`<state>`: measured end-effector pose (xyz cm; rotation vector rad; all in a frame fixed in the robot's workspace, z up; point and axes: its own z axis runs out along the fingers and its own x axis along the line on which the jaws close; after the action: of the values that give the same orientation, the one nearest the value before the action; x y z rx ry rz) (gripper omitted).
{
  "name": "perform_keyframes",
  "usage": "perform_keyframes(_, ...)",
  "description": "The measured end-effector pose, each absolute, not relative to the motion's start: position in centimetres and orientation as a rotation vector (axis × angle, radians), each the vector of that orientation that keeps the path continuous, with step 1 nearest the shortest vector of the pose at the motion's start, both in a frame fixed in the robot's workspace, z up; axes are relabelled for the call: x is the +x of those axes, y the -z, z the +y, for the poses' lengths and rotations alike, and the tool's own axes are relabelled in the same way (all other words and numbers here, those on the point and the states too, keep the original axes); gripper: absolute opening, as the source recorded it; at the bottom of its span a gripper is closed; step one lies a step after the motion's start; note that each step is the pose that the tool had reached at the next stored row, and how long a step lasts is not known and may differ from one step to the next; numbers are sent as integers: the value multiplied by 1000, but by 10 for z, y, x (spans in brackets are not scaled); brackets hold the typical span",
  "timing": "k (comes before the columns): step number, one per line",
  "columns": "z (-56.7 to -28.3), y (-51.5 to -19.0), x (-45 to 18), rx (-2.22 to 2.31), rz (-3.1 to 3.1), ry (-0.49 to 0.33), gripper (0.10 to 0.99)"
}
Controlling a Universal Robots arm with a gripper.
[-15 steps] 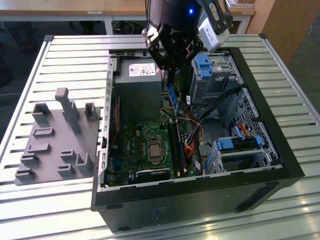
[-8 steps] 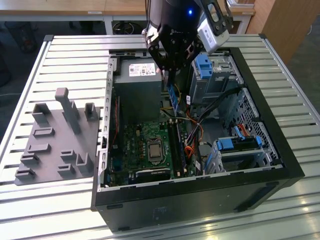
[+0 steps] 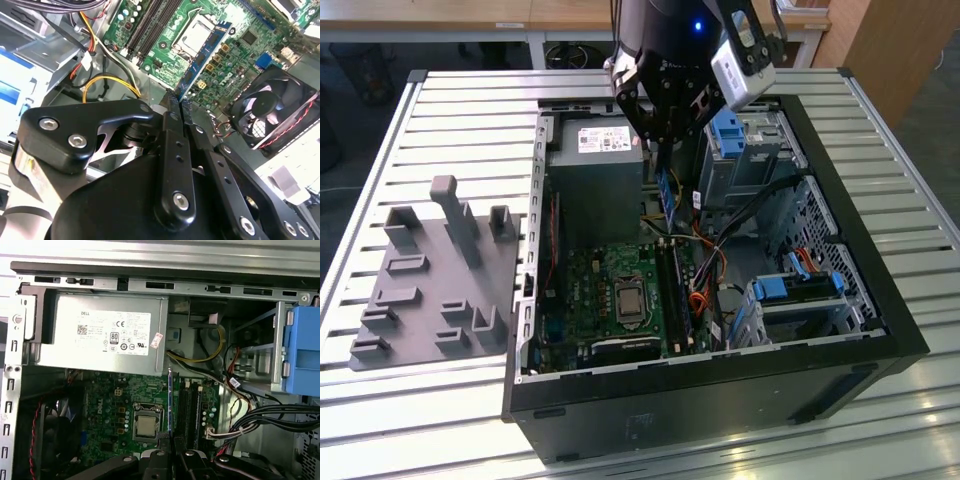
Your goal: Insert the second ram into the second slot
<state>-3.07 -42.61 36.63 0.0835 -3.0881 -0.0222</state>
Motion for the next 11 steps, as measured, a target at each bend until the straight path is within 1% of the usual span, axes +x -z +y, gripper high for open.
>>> perform_keyframes(11, -426, -364, -31, 63, -3089, 23, 137)
